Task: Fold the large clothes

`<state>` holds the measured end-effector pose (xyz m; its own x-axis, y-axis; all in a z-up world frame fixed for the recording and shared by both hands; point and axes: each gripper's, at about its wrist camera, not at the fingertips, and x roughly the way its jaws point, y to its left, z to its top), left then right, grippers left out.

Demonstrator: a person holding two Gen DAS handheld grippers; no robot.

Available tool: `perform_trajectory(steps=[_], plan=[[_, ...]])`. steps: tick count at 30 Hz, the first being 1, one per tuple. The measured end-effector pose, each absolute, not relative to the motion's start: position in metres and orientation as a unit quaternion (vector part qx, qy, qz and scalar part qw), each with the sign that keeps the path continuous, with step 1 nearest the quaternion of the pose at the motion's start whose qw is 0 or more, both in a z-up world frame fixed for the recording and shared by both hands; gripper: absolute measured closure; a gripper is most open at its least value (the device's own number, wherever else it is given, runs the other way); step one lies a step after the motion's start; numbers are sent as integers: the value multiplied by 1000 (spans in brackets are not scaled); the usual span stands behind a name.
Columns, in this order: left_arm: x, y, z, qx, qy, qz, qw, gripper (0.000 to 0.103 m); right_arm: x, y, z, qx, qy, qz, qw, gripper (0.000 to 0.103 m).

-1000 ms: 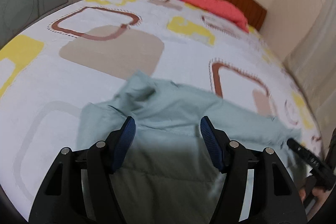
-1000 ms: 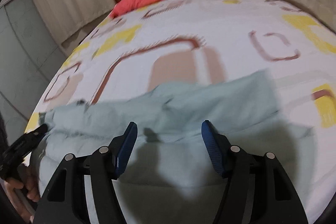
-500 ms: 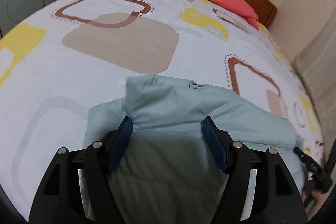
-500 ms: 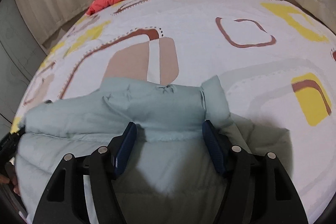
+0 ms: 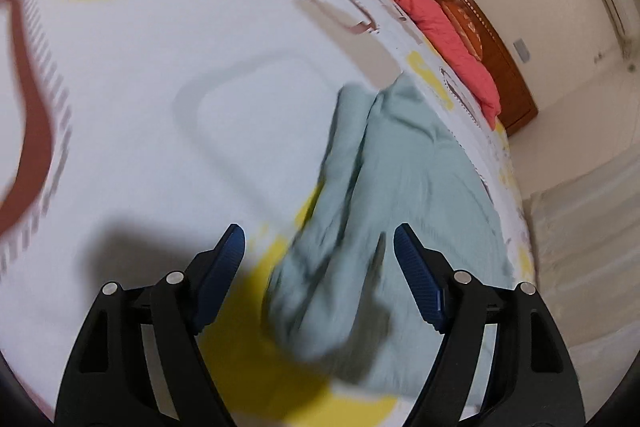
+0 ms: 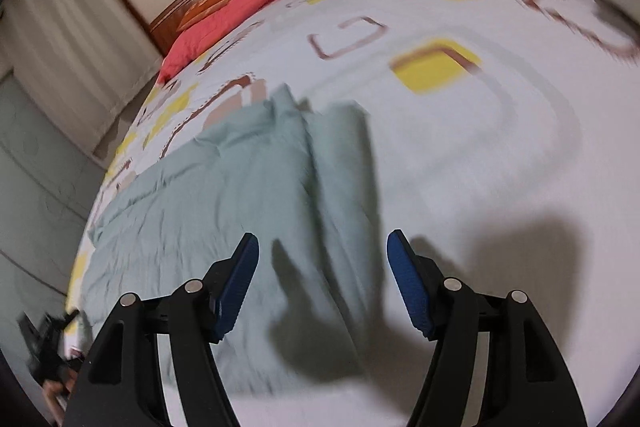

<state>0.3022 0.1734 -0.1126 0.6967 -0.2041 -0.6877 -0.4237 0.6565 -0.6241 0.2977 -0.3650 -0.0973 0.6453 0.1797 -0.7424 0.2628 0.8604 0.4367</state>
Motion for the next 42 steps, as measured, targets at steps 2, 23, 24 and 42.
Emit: perform_trajectory(steps=[2, 23, 24, 42], plan=[[288, 169, -116, -429, 371, 63, 821, 27, 283, -367, -104, 287, 421, -25, 860, 37], [282, 140, -111, -440, 340, 45, 830, 92, 268, -351, -124, 424, 375, 2, 824, 83], [277, 140, -108, -436, 341, 44, 832, 92, 261, -350, -122, 426, 376, 2, 823, 83], [145, 161, -106, -436, 361, 61, 822, 93, 151, -339, -119, 414, 405, 24, 815, 83]])
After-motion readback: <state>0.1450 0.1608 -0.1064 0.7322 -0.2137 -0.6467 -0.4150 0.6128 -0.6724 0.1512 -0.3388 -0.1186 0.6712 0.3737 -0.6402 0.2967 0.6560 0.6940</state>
